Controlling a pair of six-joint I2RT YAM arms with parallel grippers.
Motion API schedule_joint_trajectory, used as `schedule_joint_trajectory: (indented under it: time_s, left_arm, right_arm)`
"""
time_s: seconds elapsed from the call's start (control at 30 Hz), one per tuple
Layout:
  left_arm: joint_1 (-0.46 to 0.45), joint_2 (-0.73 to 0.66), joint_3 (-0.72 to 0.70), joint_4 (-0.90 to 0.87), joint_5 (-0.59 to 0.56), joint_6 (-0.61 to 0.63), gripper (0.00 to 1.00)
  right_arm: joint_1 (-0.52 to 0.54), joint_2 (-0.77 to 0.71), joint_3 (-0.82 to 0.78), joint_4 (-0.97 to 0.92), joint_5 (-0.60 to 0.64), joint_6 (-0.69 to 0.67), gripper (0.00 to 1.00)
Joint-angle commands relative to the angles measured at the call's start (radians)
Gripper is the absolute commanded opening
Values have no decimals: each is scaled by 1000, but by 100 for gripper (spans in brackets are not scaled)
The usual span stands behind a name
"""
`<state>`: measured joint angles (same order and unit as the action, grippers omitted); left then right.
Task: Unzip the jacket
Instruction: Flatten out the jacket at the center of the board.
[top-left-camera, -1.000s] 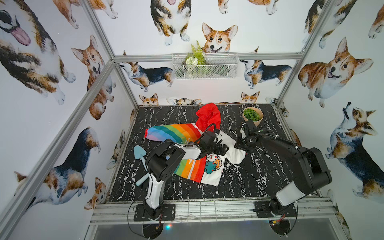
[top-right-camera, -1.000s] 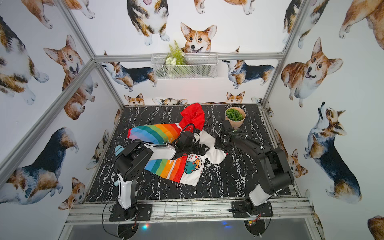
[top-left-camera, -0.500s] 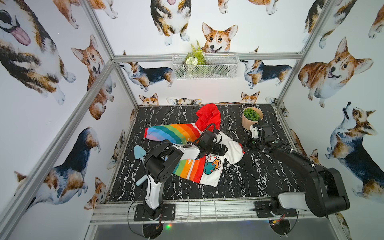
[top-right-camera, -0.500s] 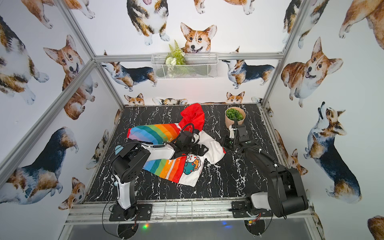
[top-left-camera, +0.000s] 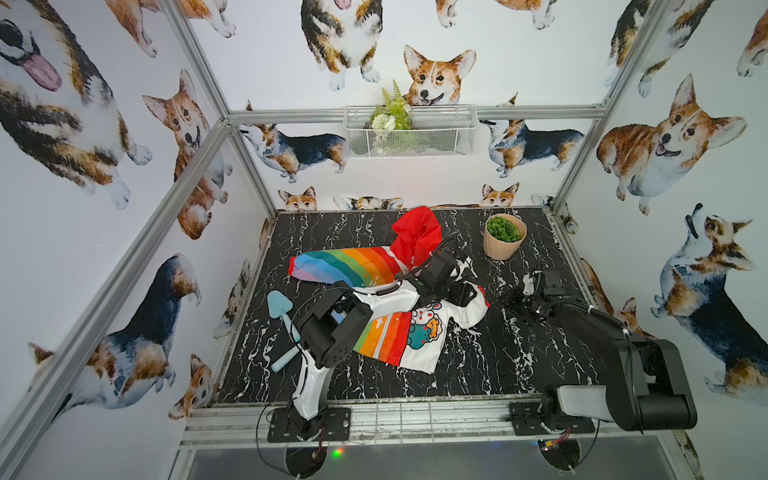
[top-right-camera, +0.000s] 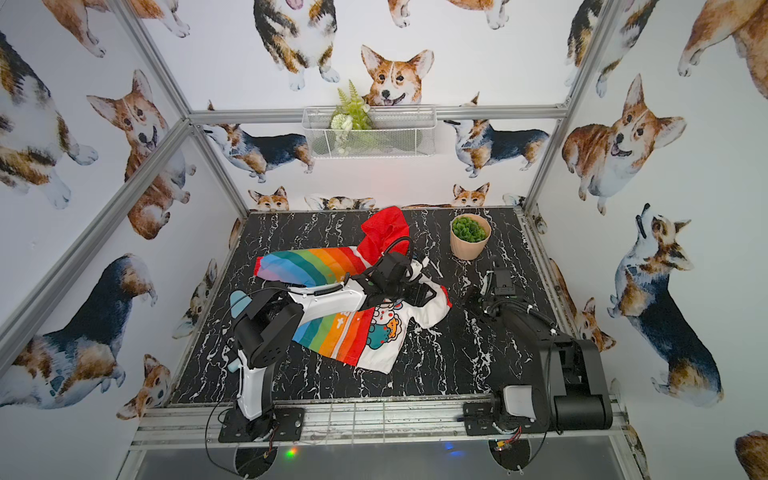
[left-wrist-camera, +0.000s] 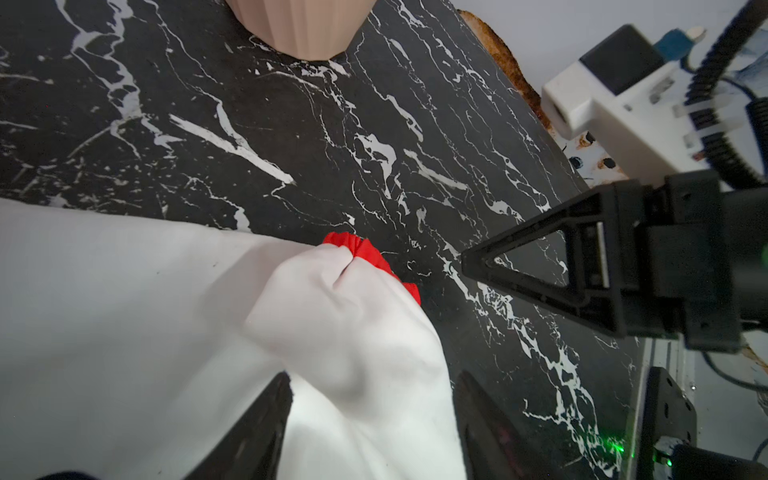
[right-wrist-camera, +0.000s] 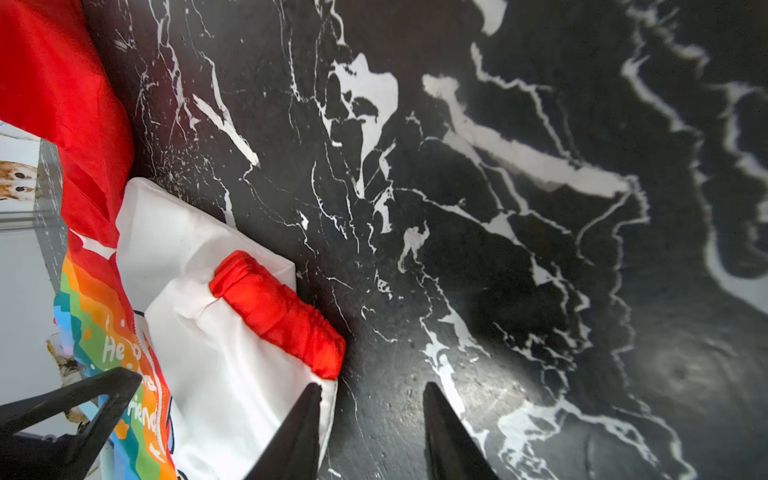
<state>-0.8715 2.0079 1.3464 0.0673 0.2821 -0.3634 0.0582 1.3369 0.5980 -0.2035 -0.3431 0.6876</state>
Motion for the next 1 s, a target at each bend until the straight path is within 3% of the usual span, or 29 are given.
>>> schedule_joint_trajectory:
  time_s: [0.0, 0.27, 0.5, 0.7, 0.97]
  left_arm:
    - [-2, 38, 56, -28, 27, 17, 48]
    - [-1, 158, 182, -128, -4, 23, 30]
    - [-1, 192, 185, -175, -60, 27, 26]
    - [-1, 199, 157, -161, -63, 17, 24]
    - [-1, 201, 151, -158, -55, 18, 23]
  right_arm:
    - [-2, 34, 2, 44, -55, 27, 42]
    - [-3, 81, -7, 91, -103, 35, 42]
    - [-4, 115, -20, 157, -155, 57, 43]
    - [-4, 137, -45, 262, -226, 100, 51]
    - [-4, 176, -61, 341, -286, 135, 51]
